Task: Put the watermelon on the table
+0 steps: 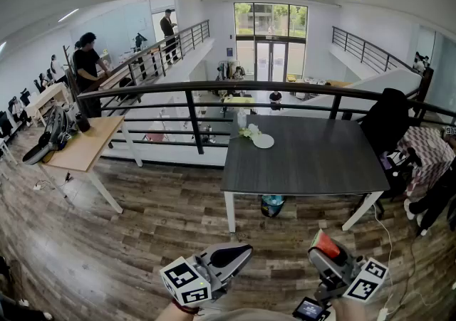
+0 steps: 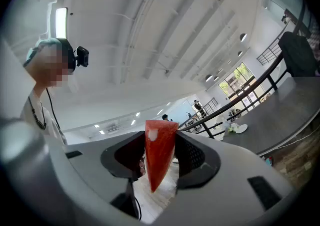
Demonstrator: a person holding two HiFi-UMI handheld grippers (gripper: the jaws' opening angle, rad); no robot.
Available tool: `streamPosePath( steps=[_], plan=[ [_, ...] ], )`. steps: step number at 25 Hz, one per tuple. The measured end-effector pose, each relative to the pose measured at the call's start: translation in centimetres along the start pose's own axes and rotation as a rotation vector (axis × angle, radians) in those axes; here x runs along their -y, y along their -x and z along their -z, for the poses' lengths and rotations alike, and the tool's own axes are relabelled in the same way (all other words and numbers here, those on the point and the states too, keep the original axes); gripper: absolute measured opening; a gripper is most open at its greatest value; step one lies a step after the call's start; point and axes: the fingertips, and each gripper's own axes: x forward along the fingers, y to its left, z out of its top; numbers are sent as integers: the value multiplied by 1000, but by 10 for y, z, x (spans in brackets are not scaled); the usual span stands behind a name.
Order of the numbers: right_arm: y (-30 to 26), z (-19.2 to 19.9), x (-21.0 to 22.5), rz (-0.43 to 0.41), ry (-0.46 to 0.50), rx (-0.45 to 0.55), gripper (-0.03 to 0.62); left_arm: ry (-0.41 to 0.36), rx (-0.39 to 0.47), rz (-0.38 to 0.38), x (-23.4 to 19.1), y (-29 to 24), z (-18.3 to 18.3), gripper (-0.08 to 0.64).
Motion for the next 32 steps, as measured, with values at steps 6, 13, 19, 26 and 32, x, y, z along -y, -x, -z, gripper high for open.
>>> streamPosePath(
  steps=[6,13,19,26,32],
  plan=[
    [4,-7,8,8,-5,19,201,-14,2,9,2,-9,0,5],
    [29,-12,11,24,-22,32,201,-45,-18,17,19,-15,6,6],
    [59,-38,26,47,-26,80,201,-50,-38,26,24,-33,2,5],
    [106,-28,44,103,-61,95,201,13,-48,39,35,-52,17,6],
    [149,-13,67,136,-64,68,201,42,-71,59,51,-75,44,5]
  ],
)
